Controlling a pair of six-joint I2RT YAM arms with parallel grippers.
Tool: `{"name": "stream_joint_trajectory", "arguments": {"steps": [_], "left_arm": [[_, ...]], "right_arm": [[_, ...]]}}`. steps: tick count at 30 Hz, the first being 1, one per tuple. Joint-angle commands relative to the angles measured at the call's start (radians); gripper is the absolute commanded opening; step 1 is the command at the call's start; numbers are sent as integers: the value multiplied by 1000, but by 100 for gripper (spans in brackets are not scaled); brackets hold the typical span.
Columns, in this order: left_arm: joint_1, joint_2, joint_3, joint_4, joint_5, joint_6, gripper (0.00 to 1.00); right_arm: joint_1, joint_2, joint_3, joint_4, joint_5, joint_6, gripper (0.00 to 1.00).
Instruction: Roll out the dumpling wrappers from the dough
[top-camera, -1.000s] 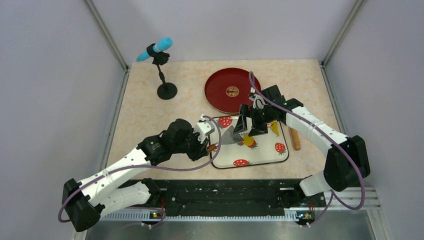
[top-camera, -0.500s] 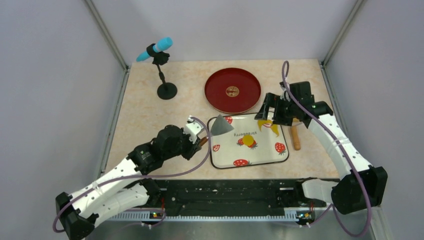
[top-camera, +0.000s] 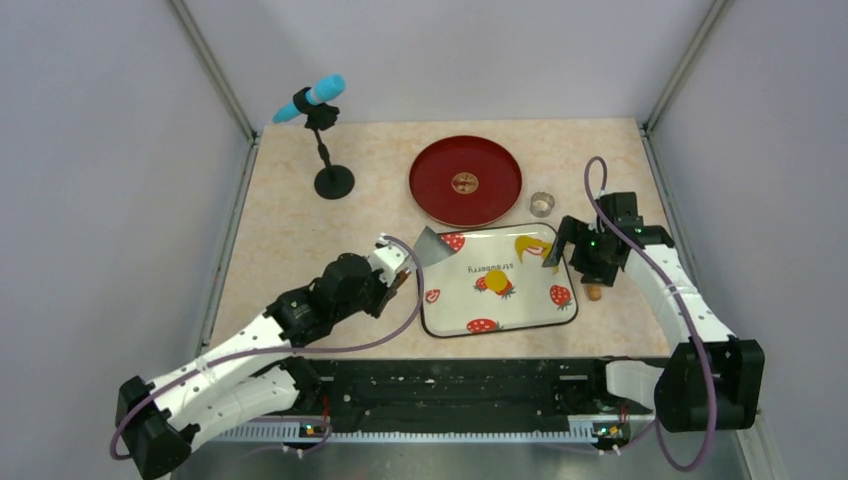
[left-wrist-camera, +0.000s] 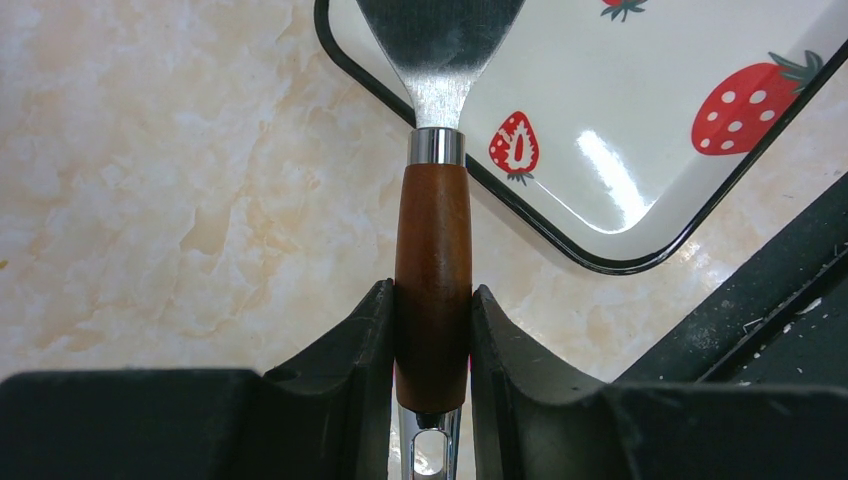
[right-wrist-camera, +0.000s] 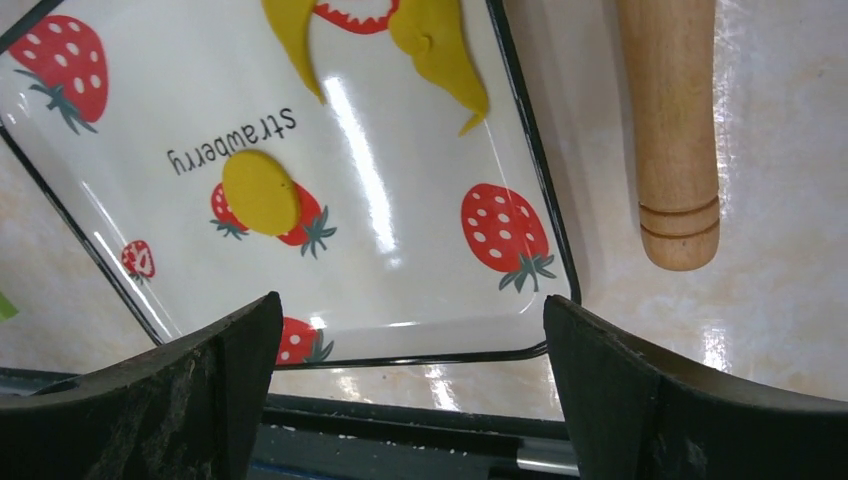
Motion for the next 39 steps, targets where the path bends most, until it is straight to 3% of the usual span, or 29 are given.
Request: {"name": "stream_joint_trajectory", "arguments": {"steps": [1, 12, 21, 29, 39], "left_arm": [[-2, 33, 2, 99, -16, 27, 0], [-2, 58, -68, 259, -36, 74, 0], [-2, 239, -9, 182, 74, 225, 0], [-2, 441, 122, 117, 170, 222, 0], [-5, 624, 278, 23, 143, 175, 0]], "right_arm": [[-38, 5, -37, 33, 25, -28, 99], [-49, 108, -42, 96, 10, 3, 99], [-91, 174, -33, 132, -11, 16, 99], [-94, 197, -54, 159, -50, 23, 99], [-94, 203, -66, 165, -61, 16, 99]]}}
